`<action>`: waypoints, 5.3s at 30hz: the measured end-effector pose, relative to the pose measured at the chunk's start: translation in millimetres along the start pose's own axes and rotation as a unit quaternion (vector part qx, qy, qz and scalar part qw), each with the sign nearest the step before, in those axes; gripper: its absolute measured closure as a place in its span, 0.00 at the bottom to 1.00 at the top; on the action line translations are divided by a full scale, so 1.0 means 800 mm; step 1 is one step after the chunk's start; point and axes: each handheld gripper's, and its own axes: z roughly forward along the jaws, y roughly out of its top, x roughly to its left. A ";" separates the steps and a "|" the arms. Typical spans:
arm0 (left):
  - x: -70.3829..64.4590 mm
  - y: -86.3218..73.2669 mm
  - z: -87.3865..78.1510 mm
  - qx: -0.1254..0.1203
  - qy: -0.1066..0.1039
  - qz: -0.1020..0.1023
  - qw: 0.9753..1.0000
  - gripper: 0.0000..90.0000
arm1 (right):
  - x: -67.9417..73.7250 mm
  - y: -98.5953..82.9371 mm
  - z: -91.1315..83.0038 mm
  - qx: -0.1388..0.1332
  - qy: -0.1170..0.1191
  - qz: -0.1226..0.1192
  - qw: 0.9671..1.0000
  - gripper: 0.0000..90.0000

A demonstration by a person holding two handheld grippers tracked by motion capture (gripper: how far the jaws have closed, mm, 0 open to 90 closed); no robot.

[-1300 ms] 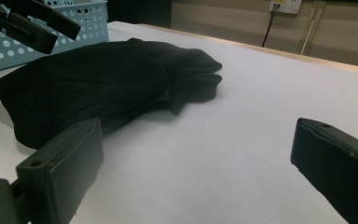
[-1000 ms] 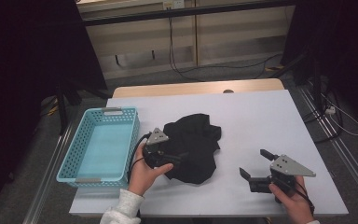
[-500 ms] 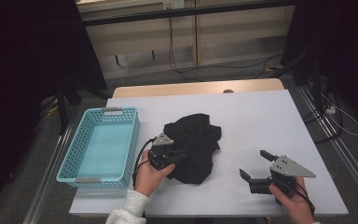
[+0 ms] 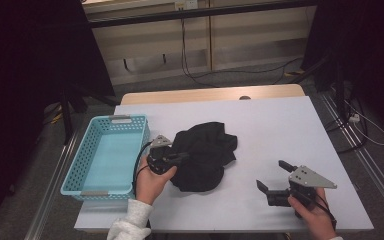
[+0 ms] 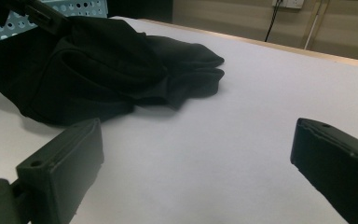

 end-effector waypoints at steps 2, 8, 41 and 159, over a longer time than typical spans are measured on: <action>0.003 -0.002 -0.004 -0.008 0.005 -0.012 1.000 0.95 | 0.000 0.000 0.001 0.000 0.002 -0.001 1.000 0.02; 0.008 -0.003 -0.010 -0.015 0.022 -0.014 1.000 0.95 | 0.002 0.002 0.002 -0.002 0.005 -0.002 1.000 0.02; 0.040 0.004 0.017 -0.009 0.109 -0.061 0.992 0.95 | 0.003 0.018 0.032 0.015 0.003 -0.003 1.000 0.02; 0.003 -0.003 -0.048 -0.060 0.057 -0.030 0.996 0.95 | 0.000 0.045 0.135 0.167 0.120 -0.033 0.978 1.00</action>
